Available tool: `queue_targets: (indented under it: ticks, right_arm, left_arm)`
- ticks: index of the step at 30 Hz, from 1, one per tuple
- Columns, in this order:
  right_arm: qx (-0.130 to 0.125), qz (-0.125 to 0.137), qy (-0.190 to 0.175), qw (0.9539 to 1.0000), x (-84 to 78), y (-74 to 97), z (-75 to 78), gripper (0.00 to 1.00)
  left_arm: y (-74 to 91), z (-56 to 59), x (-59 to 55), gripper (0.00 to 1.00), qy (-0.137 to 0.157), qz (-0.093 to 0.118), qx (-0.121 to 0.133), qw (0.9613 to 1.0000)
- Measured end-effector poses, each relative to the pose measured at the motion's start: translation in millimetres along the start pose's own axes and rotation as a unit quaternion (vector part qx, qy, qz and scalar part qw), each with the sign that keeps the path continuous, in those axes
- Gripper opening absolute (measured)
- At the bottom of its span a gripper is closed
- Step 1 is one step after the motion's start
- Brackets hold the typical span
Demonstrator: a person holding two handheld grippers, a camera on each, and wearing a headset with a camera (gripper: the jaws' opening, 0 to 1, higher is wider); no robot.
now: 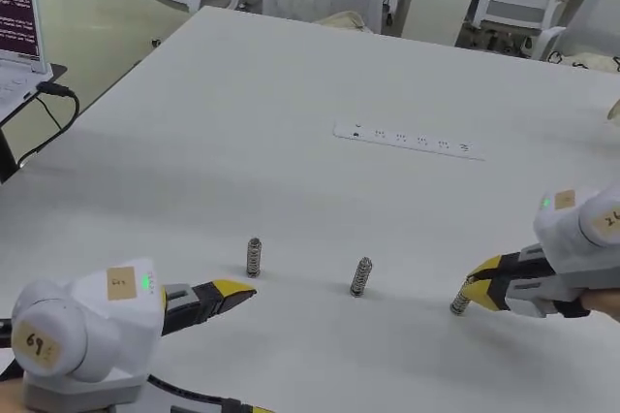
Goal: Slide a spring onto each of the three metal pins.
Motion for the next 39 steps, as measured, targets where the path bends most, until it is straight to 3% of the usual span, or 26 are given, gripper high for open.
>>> queue_targets:
  ticks: [15,23,39]
  right_arm:
    - [-0.006,0.005,-0.011,0.9999,-3.8,2.9,-2.0,0.21]
    - [-0.011,0.024,-0.022,0.9994,-4.6,6.8,-6.3,0.35]
    - [-0.026,0.057,-0.036,0.9974,-16.2,14.6,-21.7,0.49]
  left_arm:
    - [-0.9,-0.6,-0.1,0.80,0.001,0.000,0.001,1.0000]
    - [-1.0,-2.2,1.2,0.80,0.000,0.002,0.003,1.0000]
    - [1.8,-8.7,-4.8,0.81,0.005,0.000,0.008,1.0000]
Point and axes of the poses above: the centre of the closed fingertips' face, and the gripper's own axes: y roughly backward along the fingers, z roughly to its right, x roughly out of its top, the point moved 7 cm from there along y, roughly backward along the fingers, and after that the axes turned 7 degrees about x, right-handed, at the moved point
